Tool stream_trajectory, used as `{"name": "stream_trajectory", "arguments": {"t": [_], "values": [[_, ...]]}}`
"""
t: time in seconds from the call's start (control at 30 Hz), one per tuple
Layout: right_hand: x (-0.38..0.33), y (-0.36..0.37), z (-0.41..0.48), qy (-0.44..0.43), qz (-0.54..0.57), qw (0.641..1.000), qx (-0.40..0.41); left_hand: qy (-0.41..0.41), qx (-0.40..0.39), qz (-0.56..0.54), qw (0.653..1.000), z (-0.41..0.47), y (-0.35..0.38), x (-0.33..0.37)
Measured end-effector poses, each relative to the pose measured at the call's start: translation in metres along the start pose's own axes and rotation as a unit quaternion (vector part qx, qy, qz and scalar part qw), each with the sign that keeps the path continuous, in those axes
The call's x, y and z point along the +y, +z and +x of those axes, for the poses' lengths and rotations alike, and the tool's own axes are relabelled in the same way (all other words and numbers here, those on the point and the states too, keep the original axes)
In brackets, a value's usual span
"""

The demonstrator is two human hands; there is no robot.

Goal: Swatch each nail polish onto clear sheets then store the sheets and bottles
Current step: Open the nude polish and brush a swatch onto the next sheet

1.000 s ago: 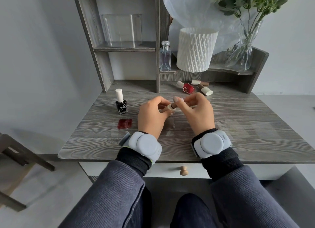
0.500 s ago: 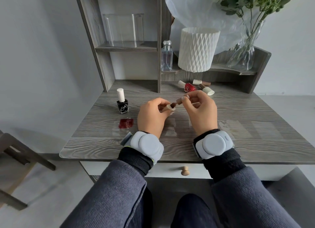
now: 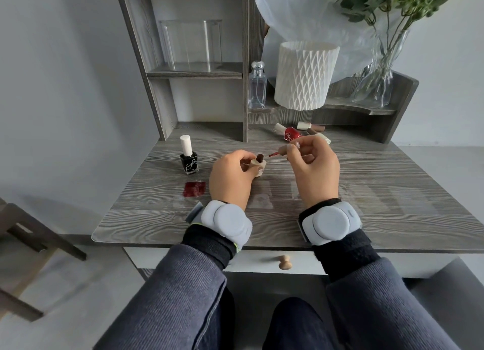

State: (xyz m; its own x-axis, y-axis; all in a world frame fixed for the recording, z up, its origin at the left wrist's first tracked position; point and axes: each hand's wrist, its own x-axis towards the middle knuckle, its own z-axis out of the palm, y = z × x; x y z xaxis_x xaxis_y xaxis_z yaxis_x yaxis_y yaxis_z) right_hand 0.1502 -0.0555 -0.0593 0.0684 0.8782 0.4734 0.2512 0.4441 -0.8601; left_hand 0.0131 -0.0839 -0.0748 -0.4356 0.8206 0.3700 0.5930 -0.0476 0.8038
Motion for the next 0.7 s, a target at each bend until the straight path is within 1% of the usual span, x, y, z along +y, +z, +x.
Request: {"name": "stream_trajectory", "arguments": {"t": [0.1, 0.23, 0.37, 0.53, 0.7], "values": [[-0.001, 0.0, -0.001, 0.008, 0.016, 1.0, -0.005, 0.002, 0.007, 0.021, 1.0, 0.003, 0.001, -0.003], [-0.005, -0.001, -0.004, 0.013, 0.016, 1.0, -0.015, -0.002, 0.01, 0.073, 0.997, 0.006, 0.002, -0.007], [-0.008, -0.004, -0.004, 0.02, 0.002, 0.999, -0.026, 0.008, 0.034, 0.135, 0.99, 0.005, -0.001, -0.009], [-0.012, -0.006, -0.007, 0.009, -0.005, 0.999, -0.033, 0.056, 0.05, 0.145, 0.987, -0.004, -0.021, -0.013], [-0.012, -0.006, -0.009, 0.001, 0.0, 0.999, -0.04, 0.14, 0.009, 0.156, 0.978, -0.013, -0.042, -0.022]]}}
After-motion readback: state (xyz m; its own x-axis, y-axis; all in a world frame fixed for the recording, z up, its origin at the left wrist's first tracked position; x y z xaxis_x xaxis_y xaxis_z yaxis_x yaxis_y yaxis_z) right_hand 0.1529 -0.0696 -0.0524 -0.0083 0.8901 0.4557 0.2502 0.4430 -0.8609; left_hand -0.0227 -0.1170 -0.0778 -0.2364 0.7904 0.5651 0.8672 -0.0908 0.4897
